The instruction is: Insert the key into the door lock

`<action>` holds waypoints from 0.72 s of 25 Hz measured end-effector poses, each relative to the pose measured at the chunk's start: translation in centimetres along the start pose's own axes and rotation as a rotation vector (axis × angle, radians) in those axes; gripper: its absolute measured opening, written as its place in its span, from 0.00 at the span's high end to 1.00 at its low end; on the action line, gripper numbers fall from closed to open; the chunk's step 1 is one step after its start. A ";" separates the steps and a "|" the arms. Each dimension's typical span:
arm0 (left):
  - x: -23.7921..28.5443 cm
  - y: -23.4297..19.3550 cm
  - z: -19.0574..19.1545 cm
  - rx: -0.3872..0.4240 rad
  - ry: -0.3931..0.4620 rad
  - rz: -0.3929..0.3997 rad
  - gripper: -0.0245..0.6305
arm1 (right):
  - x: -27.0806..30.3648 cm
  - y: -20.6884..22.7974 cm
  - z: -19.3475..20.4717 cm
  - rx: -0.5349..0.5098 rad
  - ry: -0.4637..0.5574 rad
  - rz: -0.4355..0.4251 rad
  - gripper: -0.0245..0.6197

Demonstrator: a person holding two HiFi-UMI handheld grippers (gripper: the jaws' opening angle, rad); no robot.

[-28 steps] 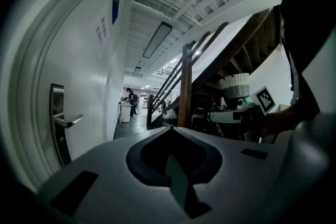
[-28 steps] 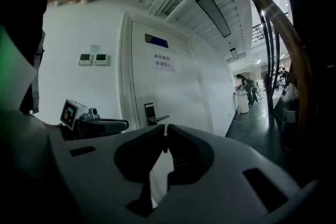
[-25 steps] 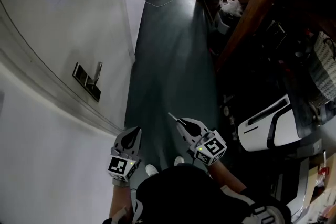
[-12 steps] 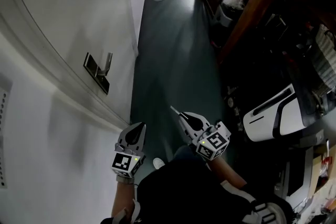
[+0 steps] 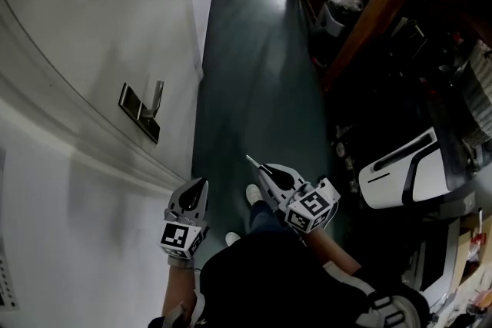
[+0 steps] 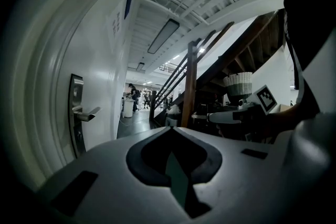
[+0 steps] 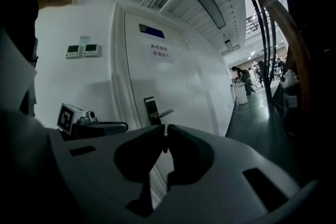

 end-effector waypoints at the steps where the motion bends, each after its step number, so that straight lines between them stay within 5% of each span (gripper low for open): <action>1: 0.7 -0.3 -0.1 0.001 -0.002 -0.005 0.95 | 0.4 0.7 -0.2 0.000 -0.002 -0.006 0.91; 18: 13.7 -6.2 -2.3 0.010 -0.046 -0.154 0.95 | 9.8 14.7 -4.6 0.074 -0.038 -0.130 0.91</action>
Point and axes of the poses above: the fingertips, and each gripper's own axes: x forward along the fingers, y to its right, z out of its underside, the point moved 7 cm from there along -x, backward along the fingers, and after that the axes turned 3 degrees about -z, right-handed, at the moved point
